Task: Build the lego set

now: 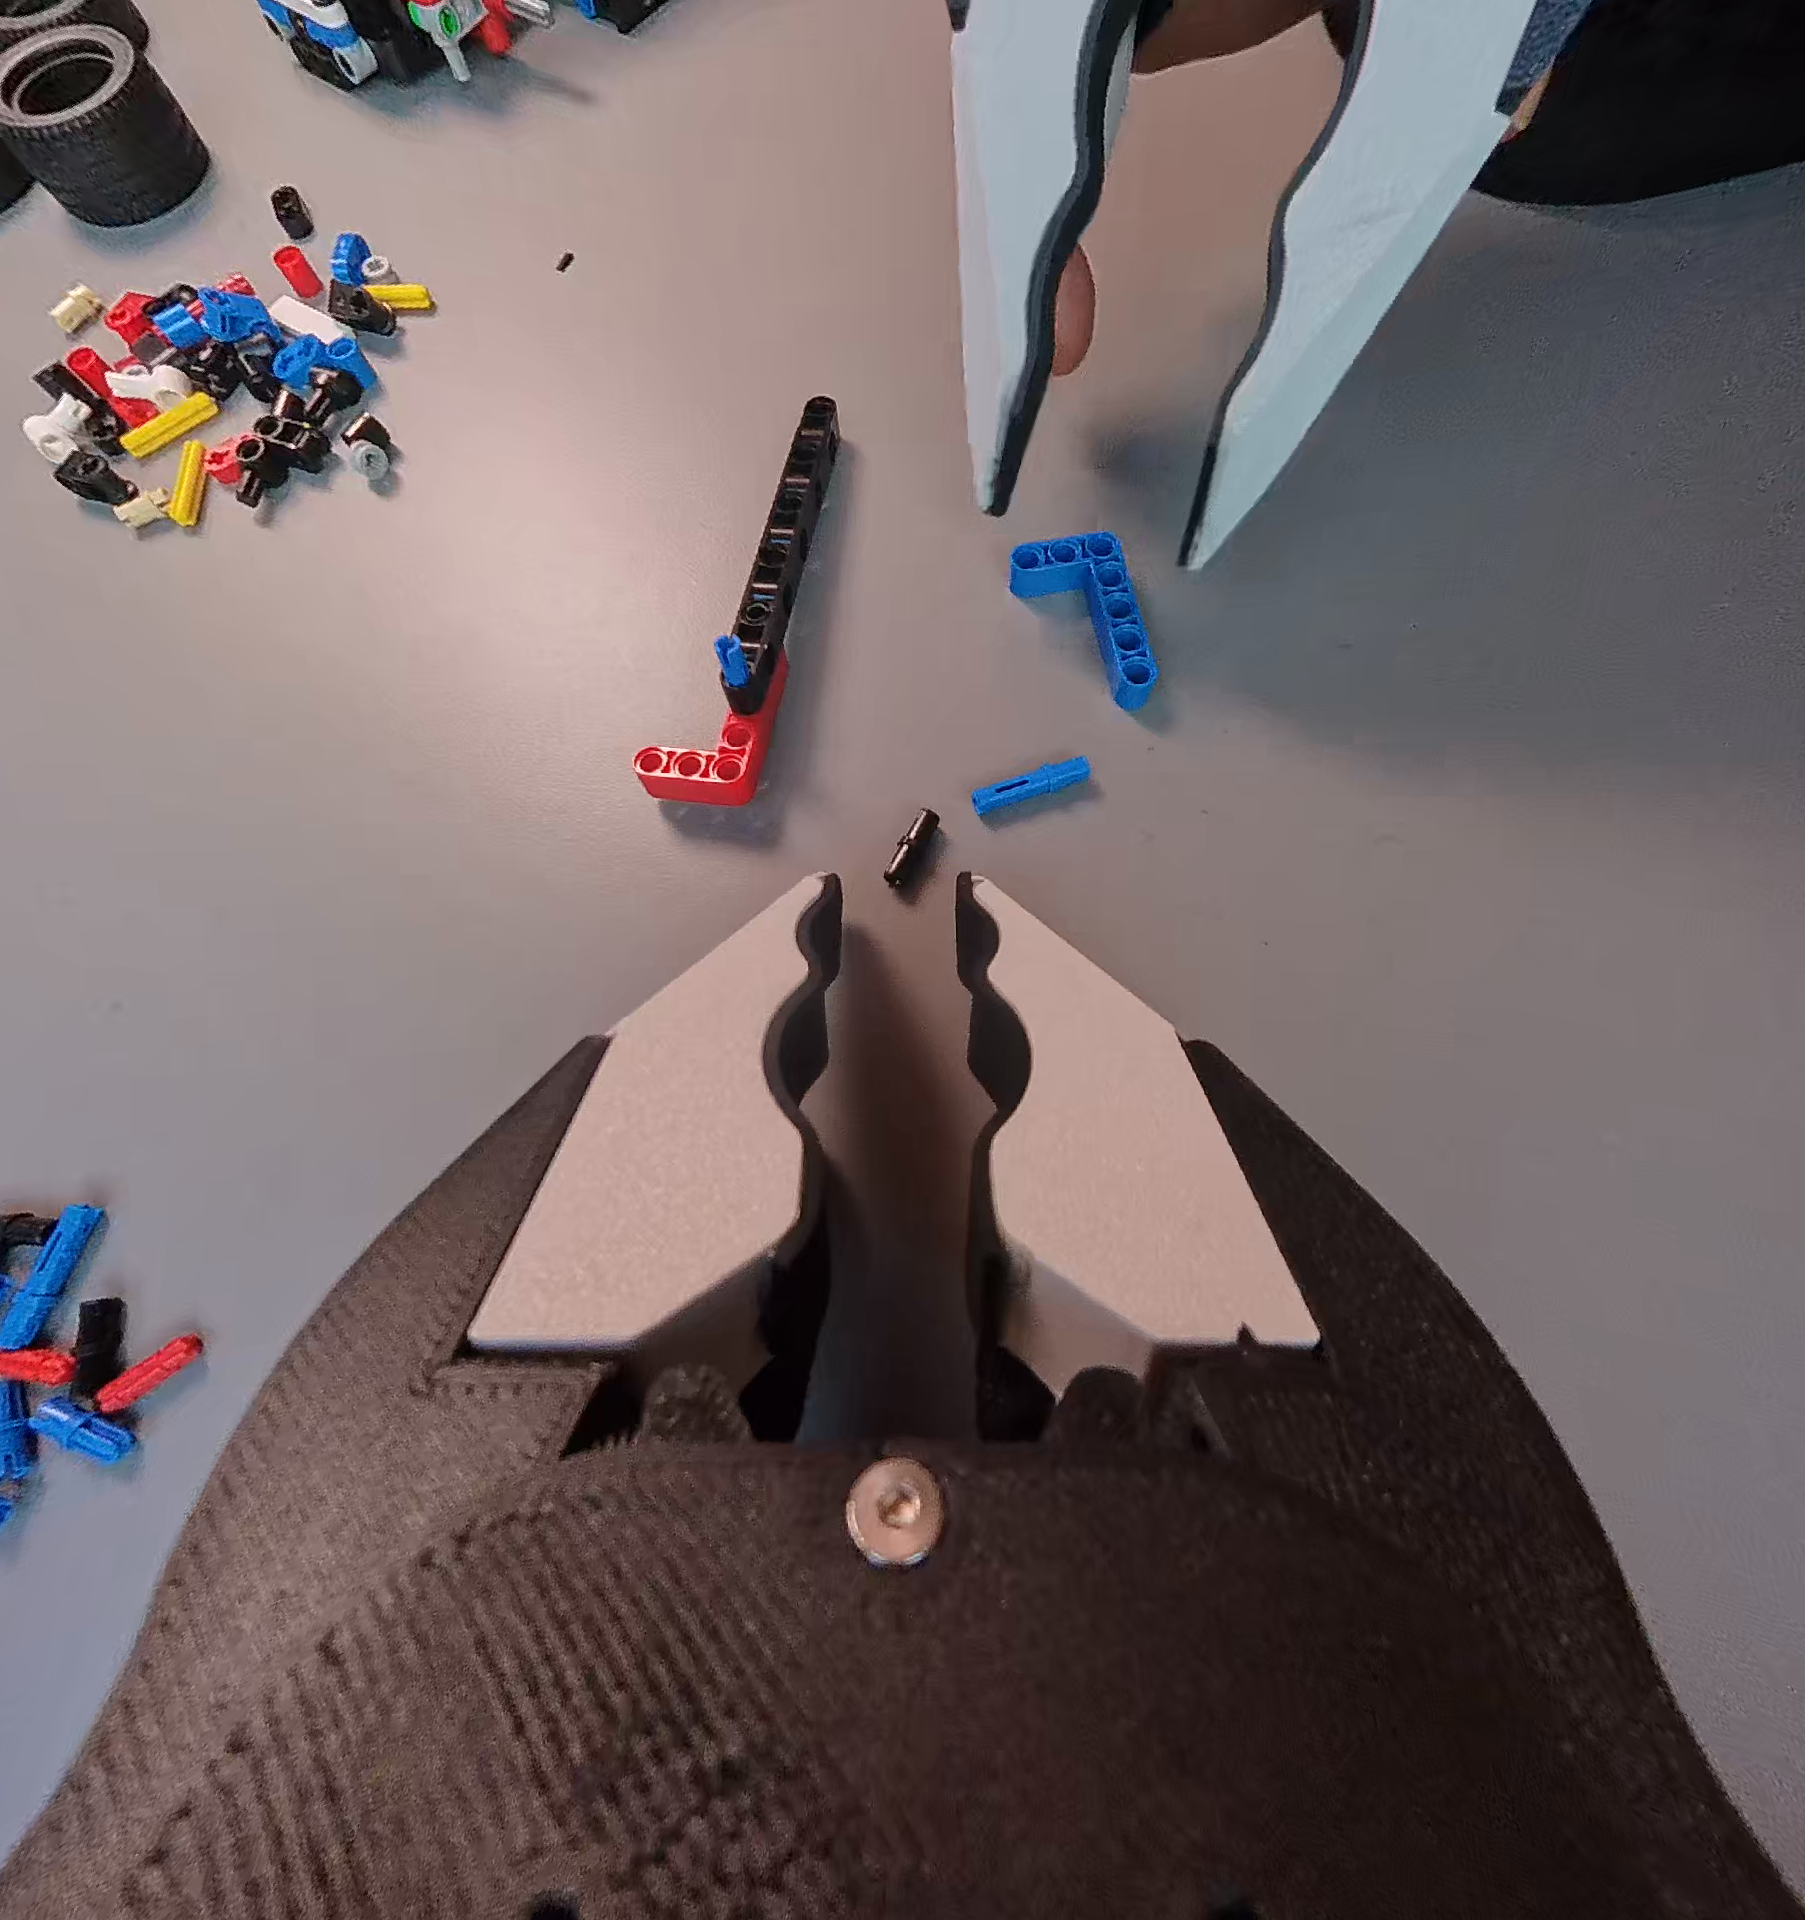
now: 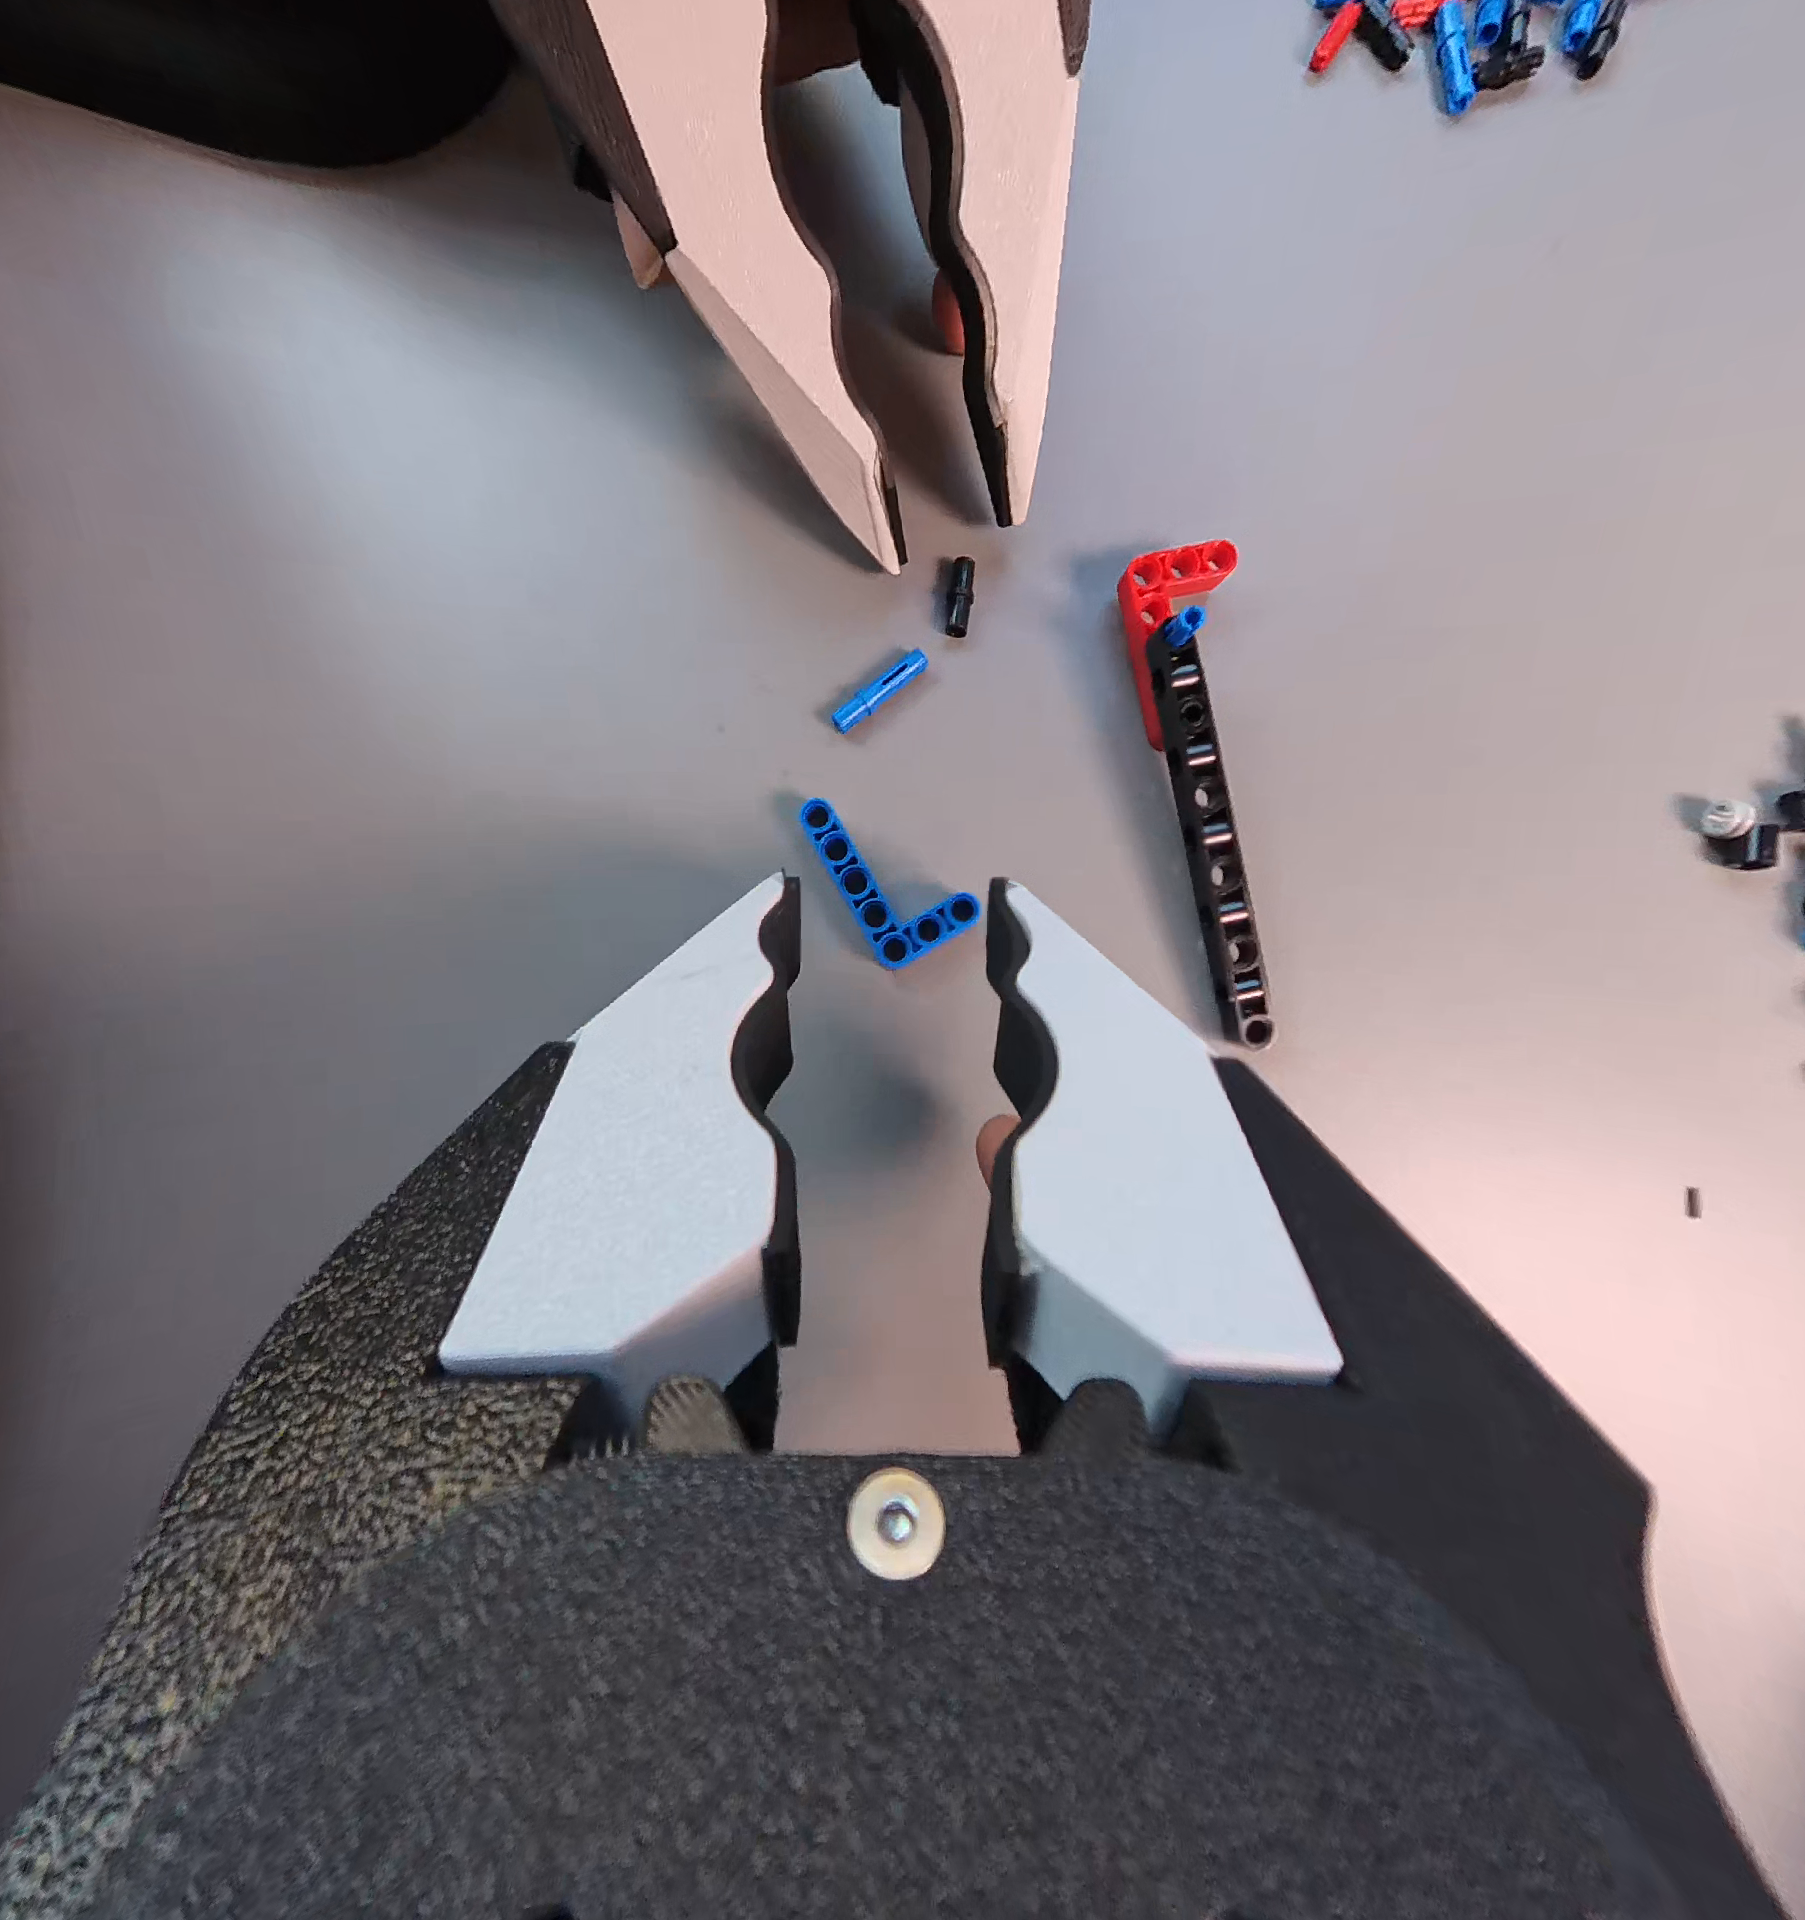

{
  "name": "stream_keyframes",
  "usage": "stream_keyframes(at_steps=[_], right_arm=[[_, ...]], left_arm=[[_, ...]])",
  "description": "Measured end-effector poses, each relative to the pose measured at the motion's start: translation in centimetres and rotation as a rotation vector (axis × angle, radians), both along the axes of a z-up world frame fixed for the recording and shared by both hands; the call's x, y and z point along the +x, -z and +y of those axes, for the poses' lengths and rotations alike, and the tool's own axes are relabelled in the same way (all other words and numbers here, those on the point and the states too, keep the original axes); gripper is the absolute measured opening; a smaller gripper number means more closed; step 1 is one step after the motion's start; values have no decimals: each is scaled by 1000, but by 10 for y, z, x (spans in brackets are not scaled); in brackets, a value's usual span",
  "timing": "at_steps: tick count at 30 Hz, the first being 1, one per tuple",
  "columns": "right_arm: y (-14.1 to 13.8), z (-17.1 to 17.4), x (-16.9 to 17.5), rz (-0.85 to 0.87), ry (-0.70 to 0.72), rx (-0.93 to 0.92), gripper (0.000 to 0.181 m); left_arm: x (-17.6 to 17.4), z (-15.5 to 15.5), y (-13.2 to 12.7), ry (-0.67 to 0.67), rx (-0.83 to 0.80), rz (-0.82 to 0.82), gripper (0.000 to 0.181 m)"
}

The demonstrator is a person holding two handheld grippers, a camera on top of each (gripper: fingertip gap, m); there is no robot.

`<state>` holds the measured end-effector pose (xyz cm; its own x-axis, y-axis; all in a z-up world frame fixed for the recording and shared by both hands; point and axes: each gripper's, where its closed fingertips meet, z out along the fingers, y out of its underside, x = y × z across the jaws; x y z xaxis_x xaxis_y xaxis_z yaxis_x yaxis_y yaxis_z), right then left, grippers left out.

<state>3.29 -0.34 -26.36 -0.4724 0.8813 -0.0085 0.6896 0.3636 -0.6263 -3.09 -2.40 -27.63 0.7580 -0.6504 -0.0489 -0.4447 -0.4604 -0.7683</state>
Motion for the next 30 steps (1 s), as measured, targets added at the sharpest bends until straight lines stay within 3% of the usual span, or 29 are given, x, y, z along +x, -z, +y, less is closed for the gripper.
stream_keyframes(at_steps=[7,15,22,25,30], right_arm=[[-11,37,-45,167,-14,137,30],[11,27,-66,63,-153,141,6],[-24,3,-53,78,-166,-373,6],[-32,5,-54,82,-147,-467,6],[-3,23,-59,16,-94,-194,6]], left_arm=[[-8,6,-3,-45,31,17,22],[-21,23,-8,-113,68,-7,26],[-10,20,-28,-62,160,-64,29],[-8,19,-34,-53,188,-67,28],[-14,18,-24,-59,160,-9,24]])
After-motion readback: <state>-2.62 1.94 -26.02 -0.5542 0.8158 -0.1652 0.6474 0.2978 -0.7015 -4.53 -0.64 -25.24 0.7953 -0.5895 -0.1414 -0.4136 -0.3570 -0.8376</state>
